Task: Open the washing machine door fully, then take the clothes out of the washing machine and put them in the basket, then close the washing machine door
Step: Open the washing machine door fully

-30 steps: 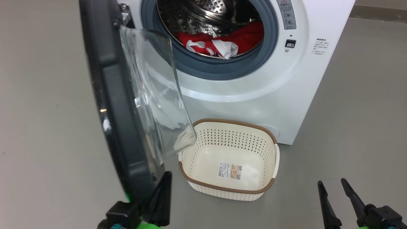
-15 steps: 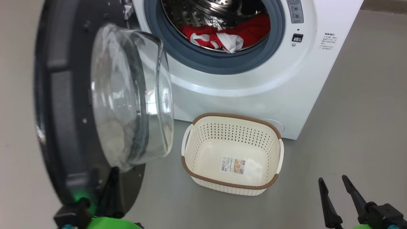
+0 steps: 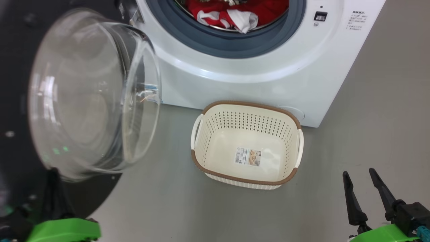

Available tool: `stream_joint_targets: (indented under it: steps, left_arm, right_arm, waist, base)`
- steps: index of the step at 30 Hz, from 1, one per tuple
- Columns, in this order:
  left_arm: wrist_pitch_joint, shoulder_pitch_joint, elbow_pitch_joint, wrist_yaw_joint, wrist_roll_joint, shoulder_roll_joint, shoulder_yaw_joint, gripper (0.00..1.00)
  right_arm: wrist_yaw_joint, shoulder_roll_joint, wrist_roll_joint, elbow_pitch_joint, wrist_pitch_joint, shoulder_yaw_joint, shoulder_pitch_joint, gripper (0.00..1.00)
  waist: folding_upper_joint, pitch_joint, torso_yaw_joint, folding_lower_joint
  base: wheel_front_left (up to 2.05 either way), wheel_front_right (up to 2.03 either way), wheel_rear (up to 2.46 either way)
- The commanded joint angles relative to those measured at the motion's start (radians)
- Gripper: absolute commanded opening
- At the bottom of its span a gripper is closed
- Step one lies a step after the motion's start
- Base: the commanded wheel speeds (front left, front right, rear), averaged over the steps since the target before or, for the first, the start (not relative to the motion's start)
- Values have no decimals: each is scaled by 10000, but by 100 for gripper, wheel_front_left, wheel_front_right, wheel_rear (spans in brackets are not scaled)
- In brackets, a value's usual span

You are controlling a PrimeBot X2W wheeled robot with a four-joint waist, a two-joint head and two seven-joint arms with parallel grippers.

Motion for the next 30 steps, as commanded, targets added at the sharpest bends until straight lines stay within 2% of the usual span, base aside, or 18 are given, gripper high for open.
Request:
stream_joint_targets:
  steps: [1, 15, 25, 30]
  left_arm:
    - [-87, -594, -31, -116, 175, 264, 858, 0]
    - [-88, -1503, 1190, -1255, 1075, -117, 3535, 0]
    - [-89, -1832, 1662, -1885, 1684, -392, 4868, 0]
    - [-89, -1916, 1759, -2195, 2150, -588, 5150, 0]
  right_arm:
    - [48, -160, -44, -283, -65, 194, -364, 100]
    - [48, -372, -43, -350, -65, 155, -771, 100]
    - [48, -378, -75, -332, -65, 148, -825, 100]
    - [48, -367, -77, -305, -65, 178, -856, 100]
  waist:
    - [0, 263, 34, 0]
    - [0, 800, 12, 0]
    - [0, 782, 17, 0]
    - [0, 719, 10, 0]
  base:
    - [0, 0, 0]
    - [0, 0, 0]
    - [0, 0, 0]
    - [0, 0, 0]
